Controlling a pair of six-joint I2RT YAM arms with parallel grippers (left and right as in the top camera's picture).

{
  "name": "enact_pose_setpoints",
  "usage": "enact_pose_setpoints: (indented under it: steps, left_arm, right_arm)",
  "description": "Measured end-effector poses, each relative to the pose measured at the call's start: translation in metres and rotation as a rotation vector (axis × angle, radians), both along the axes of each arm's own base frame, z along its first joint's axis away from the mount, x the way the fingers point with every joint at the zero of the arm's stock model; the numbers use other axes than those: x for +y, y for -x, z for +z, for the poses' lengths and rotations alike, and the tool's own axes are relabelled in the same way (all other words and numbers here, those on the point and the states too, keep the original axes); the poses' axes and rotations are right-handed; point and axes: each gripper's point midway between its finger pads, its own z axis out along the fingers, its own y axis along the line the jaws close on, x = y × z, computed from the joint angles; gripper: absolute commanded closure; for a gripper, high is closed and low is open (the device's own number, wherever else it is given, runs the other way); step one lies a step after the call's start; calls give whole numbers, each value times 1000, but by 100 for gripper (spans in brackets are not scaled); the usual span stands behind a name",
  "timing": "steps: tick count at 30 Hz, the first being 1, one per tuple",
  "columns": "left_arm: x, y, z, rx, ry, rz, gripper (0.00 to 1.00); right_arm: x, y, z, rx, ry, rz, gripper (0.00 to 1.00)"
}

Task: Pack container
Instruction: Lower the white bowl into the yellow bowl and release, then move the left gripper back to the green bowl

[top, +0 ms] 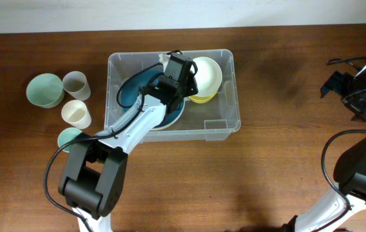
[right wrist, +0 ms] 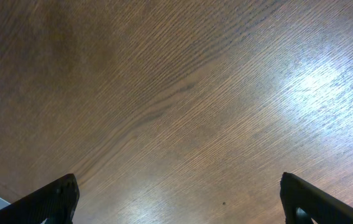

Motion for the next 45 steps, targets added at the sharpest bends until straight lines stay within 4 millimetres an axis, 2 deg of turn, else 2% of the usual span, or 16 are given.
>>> enact_pose_setpoints:
  steps: [6,12,23,25,30,31,34,35,37,38,39,41,43,45]
  left_arm:
    - [0,1,-2,6,-3,0,99]
    - [1,2,-16,35,-19,0,98]
    - [1,2,-19,39,-25,-4,73]
    - [1,2,-19,38,-26,-4,71]
    - [0,0,-16,23,-20,-7,55]
    - [-1,-2,-15,17,-16,-6,49]
    - [-1,-3,-13,10,-19,-12,23]
    - [-1,-4,-12,6,-27,-24,18]
    - [1,-7,-4,2,-44,-42,13]
    - [3,-11,4,-2,-53,-48,4]
    - [6,-15,13,-8,-64,-53,1]
    - [16,-24,33,-17,-76,-44,0]
    - [37,-34,60,-30,-87,-10,1]
    - [70,-39,90,-32,-101,49,1]
  right_arm:
    - [0,0,0,0,0,0,1]
    - [0,0,0,0,0,0,1]
    - [0,0,0,0,0,0,1]
    - [0,0,0,0,0,0,1]
    - [0,0,0,0,0,0,1]
    - [0,0,0,0,0,0,1]
    - [0,0,0,0,0,0,1]
    - [0,0,0,0,0,0,1]
    - [0,0,0,0,0,0,1]
    - [0,0,0,0,0,0,1]
    - [0,0,0,0,0,0,1]
    - [0,0,0,0,0,0,1]
    - [0,0,0,0,0,0,1]
    - [0,0,0,0,0,0,1]
